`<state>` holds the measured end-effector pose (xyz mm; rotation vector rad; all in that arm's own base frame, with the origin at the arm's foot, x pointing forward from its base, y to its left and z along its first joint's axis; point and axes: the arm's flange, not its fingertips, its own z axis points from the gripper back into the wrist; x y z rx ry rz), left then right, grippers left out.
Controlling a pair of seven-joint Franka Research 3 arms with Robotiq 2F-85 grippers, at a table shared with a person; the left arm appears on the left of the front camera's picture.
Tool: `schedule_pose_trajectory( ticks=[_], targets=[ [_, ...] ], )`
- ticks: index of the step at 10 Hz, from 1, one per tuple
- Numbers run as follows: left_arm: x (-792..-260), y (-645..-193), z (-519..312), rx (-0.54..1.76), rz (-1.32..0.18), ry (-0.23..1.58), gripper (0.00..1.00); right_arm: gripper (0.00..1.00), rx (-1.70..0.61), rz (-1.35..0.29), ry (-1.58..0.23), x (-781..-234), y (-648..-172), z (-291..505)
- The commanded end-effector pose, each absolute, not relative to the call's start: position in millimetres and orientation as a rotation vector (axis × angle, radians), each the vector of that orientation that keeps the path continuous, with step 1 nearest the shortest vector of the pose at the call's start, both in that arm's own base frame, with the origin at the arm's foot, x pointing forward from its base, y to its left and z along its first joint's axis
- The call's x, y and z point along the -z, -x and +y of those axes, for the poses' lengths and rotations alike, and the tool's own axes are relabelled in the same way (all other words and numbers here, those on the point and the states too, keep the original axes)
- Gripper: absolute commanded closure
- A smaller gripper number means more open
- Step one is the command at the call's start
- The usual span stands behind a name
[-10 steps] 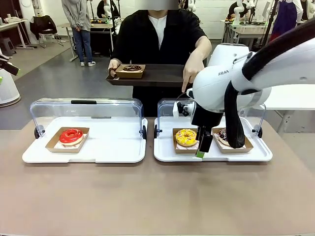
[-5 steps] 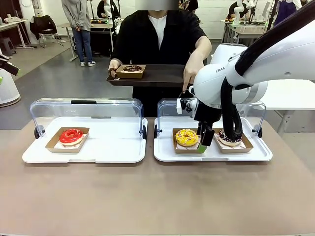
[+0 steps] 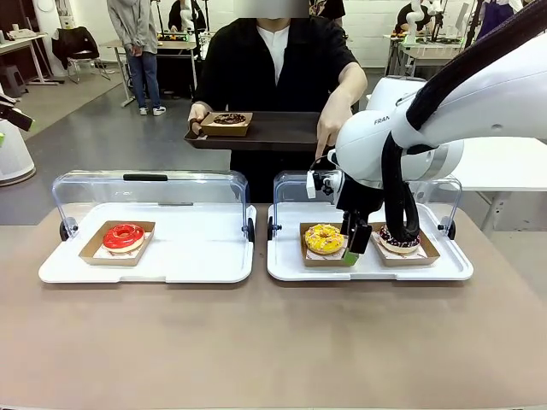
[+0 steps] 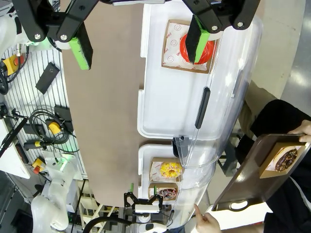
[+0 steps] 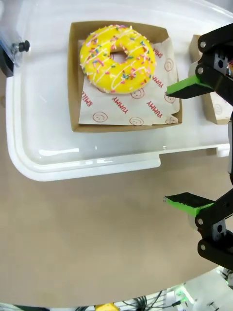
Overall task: Provide the desired donut to the person.
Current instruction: Pick up and lift the Paper togo box containing the Donut pointed at by the person.
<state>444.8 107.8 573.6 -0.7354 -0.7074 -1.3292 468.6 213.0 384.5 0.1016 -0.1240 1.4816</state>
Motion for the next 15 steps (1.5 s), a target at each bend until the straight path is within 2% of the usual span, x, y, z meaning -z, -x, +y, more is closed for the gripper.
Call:
schedule_pose_trajectory(
  ticks=[1,15],
  targets=[
    [-574,-443,108,1.329,-0.711,0.740,0.00,0.00,-1.549,-0.158,-0.039,-374,-474,205],
    [-574,-443,108,1.329,-0.711,0.740,0.00,0.00,-1.581,-0.102,-0.012,-330,-507,201]
  ],
)
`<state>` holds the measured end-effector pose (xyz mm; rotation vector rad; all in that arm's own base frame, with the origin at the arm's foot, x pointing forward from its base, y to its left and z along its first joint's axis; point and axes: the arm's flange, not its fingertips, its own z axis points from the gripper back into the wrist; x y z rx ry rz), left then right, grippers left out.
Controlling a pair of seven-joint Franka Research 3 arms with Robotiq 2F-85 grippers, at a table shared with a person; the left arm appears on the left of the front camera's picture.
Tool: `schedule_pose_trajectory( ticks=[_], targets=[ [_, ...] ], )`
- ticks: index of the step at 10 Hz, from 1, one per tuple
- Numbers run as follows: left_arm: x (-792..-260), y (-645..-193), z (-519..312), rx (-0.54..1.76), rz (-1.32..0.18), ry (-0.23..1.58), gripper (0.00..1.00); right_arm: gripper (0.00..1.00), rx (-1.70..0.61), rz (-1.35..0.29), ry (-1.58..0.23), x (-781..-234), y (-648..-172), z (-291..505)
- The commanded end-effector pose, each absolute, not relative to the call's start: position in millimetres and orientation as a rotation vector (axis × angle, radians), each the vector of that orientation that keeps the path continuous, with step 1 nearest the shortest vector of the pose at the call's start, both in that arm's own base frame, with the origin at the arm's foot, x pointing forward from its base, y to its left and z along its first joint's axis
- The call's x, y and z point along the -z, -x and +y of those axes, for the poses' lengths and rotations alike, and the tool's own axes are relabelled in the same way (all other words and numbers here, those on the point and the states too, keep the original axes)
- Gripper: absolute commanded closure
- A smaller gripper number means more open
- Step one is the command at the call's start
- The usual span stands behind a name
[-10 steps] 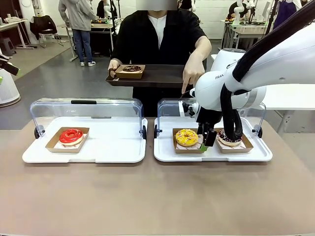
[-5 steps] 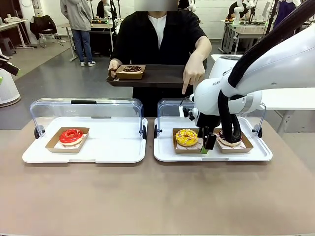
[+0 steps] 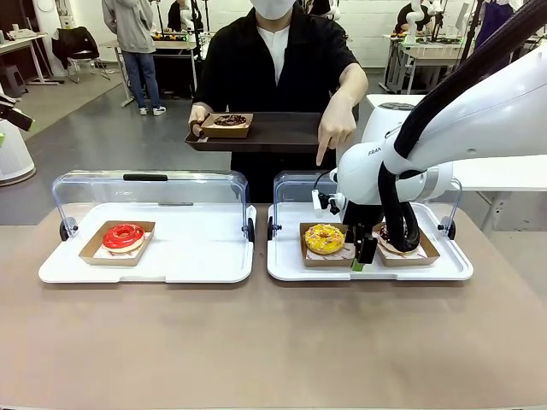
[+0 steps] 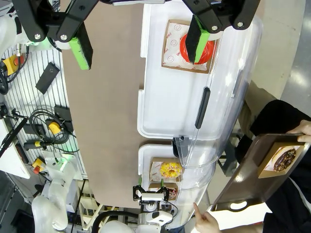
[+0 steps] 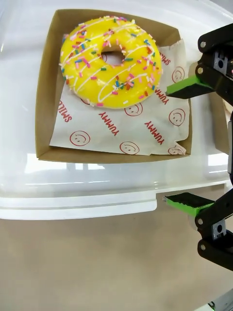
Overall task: Provide the desired donut to the person.
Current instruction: Pick up and lift the Paper togo box containing the Donut pointed at by the person.
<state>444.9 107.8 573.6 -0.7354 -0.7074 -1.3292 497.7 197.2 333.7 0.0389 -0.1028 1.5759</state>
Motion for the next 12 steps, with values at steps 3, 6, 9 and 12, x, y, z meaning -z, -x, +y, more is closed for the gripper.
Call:
schedule_pose_trajectory(
  ticks=[3,6,9,12],
  targets=[
    [-574.4,-443.5,107.6,1.329,-0.711,0.740,0.00,0.00,-1.578,-0.112,-0.016,-328.0,-510.2,203.3],
    [-574.4,-443.5,107.6,1.329,-0.711,0.740,0.00,0.00,-1.580,-0.113,-0.026,-325.4,-511.4,208.1],
    [-574.4,-443.5,107.6,1.329,-0.711,0.740,0.00,0.00,-1.582,-0.104,-0.033,-322.8,-511.2,209.7],
    [-574.4,-443.5,107.6,1.329,-0.711,0.740,0.00,0.66,-1.596,-0.104,-0.038,-320.5,-510.4,209.8]
  ],
)
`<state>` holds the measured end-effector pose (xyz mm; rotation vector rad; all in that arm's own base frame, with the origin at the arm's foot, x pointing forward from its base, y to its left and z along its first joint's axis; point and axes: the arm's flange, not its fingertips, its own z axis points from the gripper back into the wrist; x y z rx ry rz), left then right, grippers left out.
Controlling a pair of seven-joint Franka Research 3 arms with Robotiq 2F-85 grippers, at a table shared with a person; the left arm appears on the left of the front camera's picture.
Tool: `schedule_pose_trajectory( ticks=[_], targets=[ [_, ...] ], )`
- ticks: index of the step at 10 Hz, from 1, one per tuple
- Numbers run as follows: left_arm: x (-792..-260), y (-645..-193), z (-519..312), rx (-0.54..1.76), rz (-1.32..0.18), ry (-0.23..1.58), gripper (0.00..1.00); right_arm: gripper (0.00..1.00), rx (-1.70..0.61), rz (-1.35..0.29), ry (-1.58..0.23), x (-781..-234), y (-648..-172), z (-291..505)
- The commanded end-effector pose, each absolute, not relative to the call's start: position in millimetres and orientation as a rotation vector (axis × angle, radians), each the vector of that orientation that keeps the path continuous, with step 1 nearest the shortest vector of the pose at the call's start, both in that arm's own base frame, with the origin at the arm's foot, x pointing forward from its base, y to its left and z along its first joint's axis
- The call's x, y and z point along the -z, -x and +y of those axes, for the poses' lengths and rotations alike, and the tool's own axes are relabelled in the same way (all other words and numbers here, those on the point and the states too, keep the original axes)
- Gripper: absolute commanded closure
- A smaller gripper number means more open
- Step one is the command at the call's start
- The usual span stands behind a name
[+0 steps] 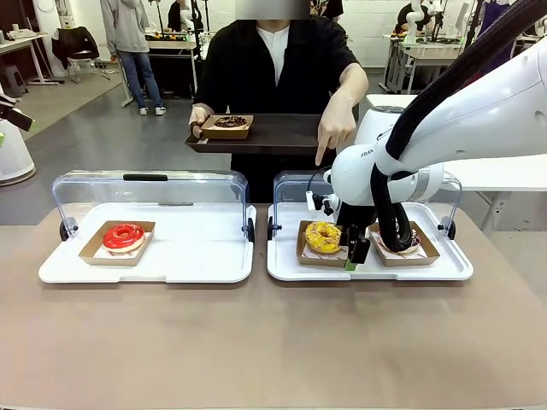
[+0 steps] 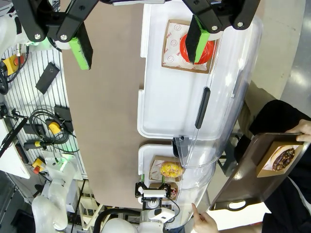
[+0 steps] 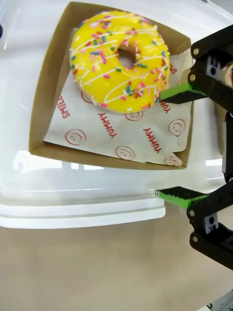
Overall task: Provide the desired donut to the person.
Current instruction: Pick up and lift the Paper togo box containing the Donut pointed at by the person.
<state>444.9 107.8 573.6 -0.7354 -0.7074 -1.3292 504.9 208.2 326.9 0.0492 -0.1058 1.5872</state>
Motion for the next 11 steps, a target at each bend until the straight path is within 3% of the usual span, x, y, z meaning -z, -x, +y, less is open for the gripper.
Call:
schedule_pose_trajectory(
  ticks=[1,3,4,5,6,11],
  targets=[
    [-574.4,-443.5,107.6,1.329,-0.711,0.740,0.00,1.00,-1.595,-0.104,-0.036,-320.4,-510.2,210.0],
    [-574.4,-443.5,107.6,1.329,-0.711,0.740,0.00,1.00,-1.593,-0.107,-0.032,-320.3,-510.0,209.8],
    [-574.4,-443.5,107.6,1.329,-0.711,0.740,0.00,0.86,-1.591,-0.107,-0.030,-320.0,-510.2,209.6],
    [-574.4,-443.5,107.6,1.329,-0.711,0.740,0.00,0.96,-1.590,-0.105,-0.029,-319.7,-510.4,209.1],
    [-574.4,-443.5,107.6,1.329,-0.711,0.740,0.00,1.00,-1.589,-0.104,-0.028,-320.0,-510.6,208.6],
    [-574.4,-443.5,107.6,1.329,-0.711,0.740,0.00,1.00,-1.592,-0.106,-0.025,-320.4,-511.3,207.1]
  ],
)
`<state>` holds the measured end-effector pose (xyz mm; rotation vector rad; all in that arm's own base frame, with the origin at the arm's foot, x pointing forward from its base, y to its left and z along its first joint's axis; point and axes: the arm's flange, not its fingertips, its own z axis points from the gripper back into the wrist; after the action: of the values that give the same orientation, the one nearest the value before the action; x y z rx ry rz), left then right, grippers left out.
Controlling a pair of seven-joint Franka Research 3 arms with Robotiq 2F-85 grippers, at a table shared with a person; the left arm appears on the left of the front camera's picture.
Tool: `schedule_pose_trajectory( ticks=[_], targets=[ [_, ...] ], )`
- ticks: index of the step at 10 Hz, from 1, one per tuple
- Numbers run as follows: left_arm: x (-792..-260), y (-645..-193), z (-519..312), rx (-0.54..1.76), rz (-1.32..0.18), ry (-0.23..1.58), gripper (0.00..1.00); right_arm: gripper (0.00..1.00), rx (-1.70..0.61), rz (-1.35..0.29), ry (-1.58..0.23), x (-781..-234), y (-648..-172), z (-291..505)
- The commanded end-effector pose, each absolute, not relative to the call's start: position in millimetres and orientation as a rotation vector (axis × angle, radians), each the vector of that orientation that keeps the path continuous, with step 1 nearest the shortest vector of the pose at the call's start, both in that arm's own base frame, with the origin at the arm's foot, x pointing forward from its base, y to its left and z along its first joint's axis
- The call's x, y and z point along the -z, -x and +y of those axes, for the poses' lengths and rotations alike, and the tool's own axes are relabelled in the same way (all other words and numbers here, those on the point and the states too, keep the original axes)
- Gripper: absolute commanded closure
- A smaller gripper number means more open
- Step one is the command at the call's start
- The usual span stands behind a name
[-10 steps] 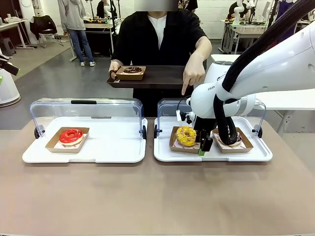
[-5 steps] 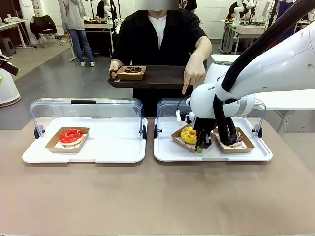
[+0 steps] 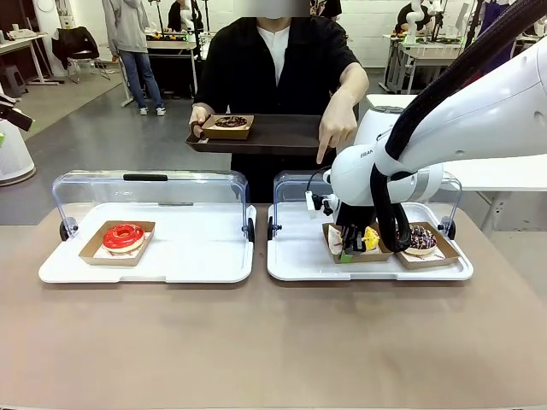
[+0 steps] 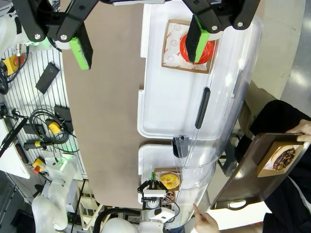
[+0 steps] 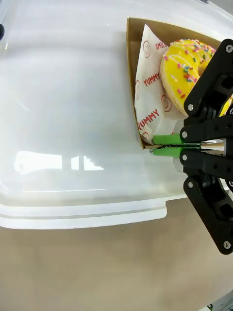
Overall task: Provide the desired donut to the person.
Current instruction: Pick up and lift the Paper togo box containing the Donut pointed at by the person.
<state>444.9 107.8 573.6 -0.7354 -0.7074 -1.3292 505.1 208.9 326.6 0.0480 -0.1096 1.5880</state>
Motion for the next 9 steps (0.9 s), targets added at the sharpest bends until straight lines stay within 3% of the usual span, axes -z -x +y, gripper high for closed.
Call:
schedule_pose_trajectory(
  ticks=[1,5,9],
  targets=[
    [-574,-443,108,1.329,-0.711,0.740,0.00,1.00,-1.596,-0.107,-0.024,-320,-511,207],
    [-574,-443,108,1.329,-0.711,0.740,0.00,1.00,-1.605,-0.125,-0.012,-331,-501,213],
    [-574,-443,108,1.329,-0.711,0.740,0.00,1.00,-1.509,-0.025,0.049,-399,-441,239]
  ],
)
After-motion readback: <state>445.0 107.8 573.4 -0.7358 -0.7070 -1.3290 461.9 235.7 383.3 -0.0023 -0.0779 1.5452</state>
